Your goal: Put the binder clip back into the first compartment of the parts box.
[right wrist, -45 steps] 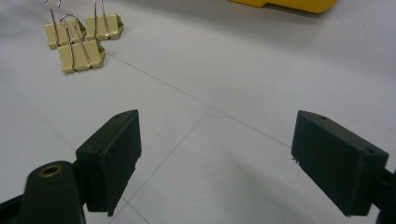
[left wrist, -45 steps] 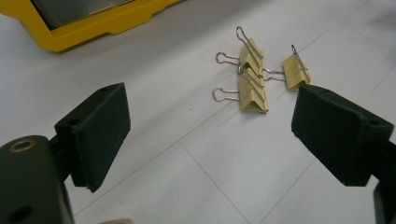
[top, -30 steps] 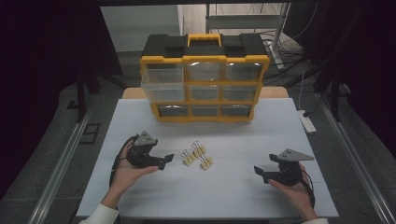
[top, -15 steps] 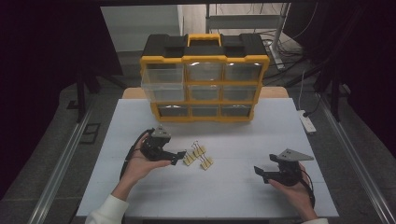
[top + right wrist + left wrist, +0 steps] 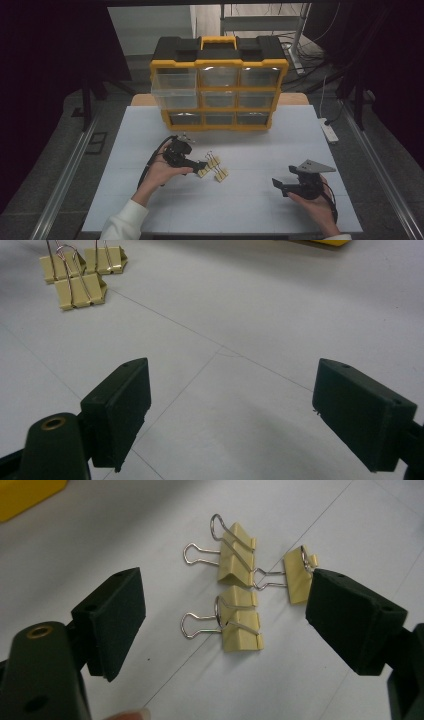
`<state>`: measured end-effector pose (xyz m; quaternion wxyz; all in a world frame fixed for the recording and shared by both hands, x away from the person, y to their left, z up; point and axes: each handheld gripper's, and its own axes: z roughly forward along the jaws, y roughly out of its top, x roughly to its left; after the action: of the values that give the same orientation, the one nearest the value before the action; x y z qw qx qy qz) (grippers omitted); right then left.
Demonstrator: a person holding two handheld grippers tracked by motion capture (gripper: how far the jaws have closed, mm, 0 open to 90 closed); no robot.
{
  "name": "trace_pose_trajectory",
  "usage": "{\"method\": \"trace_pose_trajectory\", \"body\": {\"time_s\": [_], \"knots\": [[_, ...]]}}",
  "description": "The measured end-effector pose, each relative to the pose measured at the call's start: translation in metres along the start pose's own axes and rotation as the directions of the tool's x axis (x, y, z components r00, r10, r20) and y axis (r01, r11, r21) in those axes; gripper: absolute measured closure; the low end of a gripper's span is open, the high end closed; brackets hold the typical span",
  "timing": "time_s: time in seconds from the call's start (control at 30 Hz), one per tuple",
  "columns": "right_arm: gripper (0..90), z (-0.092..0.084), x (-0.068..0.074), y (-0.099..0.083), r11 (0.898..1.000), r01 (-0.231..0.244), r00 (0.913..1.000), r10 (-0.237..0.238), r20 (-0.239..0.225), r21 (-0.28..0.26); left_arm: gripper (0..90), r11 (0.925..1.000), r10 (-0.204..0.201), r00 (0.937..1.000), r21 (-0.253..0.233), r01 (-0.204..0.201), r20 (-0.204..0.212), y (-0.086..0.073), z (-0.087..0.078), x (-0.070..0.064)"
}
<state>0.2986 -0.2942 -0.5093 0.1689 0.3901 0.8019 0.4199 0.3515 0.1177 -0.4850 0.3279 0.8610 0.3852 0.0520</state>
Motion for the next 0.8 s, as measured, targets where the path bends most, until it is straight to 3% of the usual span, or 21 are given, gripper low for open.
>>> {"method": "trace_pose_trajectory", "body": {"time_s": [0.2, 0.4, 0.63, 0.67, 0.73, 0.8], "knots": [[16.0, 0.0, 0.0, 0.0, 1.0, -0.001, 1.0, 0.001, 0.002, 0.003, 22.4, 0.9992, -0.04, 0.999, 0.006, 0.04, 0.018, -0.004, 0.005, 0.008], [16.1, 0.0, 0.001, 0.0, 1.0, -0.001, 1.0, 0.001, 0.003, 0.006, 31.1, 0.9982, -0.052, 0.9969, 0.033, 0.05, 0.058, -0.006, 0.012, 0.012], [16.2, 0.0, 0.0, 0.0, 1.0, 0.0, 1.0, 0.0, 0.007, 0.004, 57.4, 0.9983, -0.048, 0.9938, 0.036, 0.045, 0.1, -0.008, 0.016, 0.013], [16.2, 0.0, 0.0, 0.0, 1.0, 0.0, 1.0, 0.0, 0.007, 0.004, 57.4, 0.9981, -0.05, 0.9898, 0.042, 0.045, 0.134, -0.008, 0.018, 0.014], [16.3, 0.0, 0.001, -0.001, 1.0, 0.005, 1.0, -0.005, 0.009, 0.007, 73.5, 0.9978, -0.05, 0.9878, 0.051, 0.043, 0.147, -0.008, 0.019, 0.014], [16.3, 0.0, 0.0, -0.001, 1.0, 0.003, 1.0, -0.003, 0.009, 0.007, 80.3, 0.9979, -0.048, 0.9874, 0.05, 0.041, 0.151, -0.008, 0.019, 0.015]]}}
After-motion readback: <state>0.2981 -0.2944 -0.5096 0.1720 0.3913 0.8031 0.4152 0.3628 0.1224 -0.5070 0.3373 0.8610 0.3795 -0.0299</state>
